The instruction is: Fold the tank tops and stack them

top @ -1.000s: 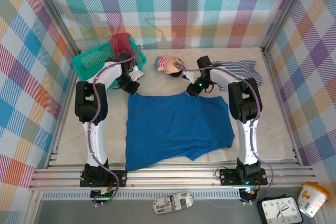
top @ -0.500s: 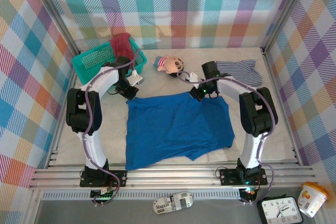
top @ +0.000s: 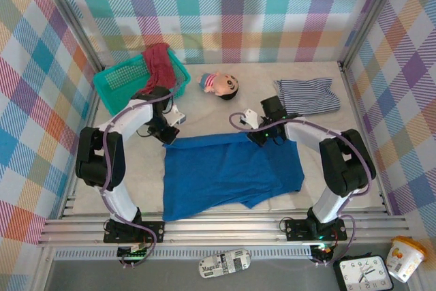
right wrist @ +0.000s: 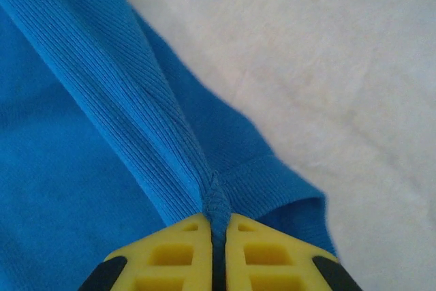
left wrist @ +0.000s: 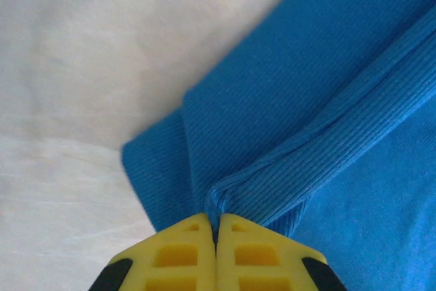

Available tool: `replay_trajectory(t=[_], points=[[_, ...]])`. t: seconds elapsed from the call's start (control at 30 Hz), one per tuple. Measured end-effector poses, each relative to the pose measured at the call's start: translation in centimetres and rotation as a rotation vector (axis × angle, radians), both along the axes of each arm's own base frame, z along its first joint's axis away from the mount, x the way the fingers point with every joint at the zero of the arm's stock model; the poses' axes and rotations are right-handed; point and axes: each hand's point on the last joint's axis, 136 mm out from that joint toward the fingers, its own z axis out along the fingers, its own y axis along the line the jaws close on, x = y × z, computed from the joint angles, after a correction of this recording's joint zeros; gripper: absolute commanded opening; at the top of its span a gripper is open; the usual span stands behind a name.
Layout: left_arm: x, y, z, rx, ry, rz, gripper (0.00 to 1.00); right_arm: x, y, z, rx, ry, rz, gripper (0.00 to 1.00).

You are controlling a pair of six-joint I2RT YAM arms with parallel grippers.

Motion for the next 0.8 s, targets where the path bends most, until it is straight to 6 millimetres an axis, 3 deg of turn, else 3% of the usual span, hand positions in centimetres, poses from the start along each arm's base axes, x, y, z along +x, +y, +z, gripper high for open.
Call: replay_trajectory(t=[0.2,0.4,0.6,0.8], points=[[-3.5,0.0,-1.6,0.026,0.066,0.001,0.0,-3.1,-0.4,-1.5,-0.054,0.021,0.017,0.14],[-4.7,0.2,-1.7,0.039,0.055,0.03,0.02,-5.8,-0.7,-2.7,-0.102,0.033,0.029,0.14],[-5.8,0.8,-2.7,0.092,0.054,0.046,0.02,-6.8,-0.5,-2.8,-0.114,0.03,0.023,0.15],[-5.9,1.4,-1.4,0.089,-0.033,0.075,0.02,-7.3,-0.7,-3.1,-0.107,0.054,-0.011,0.16]])
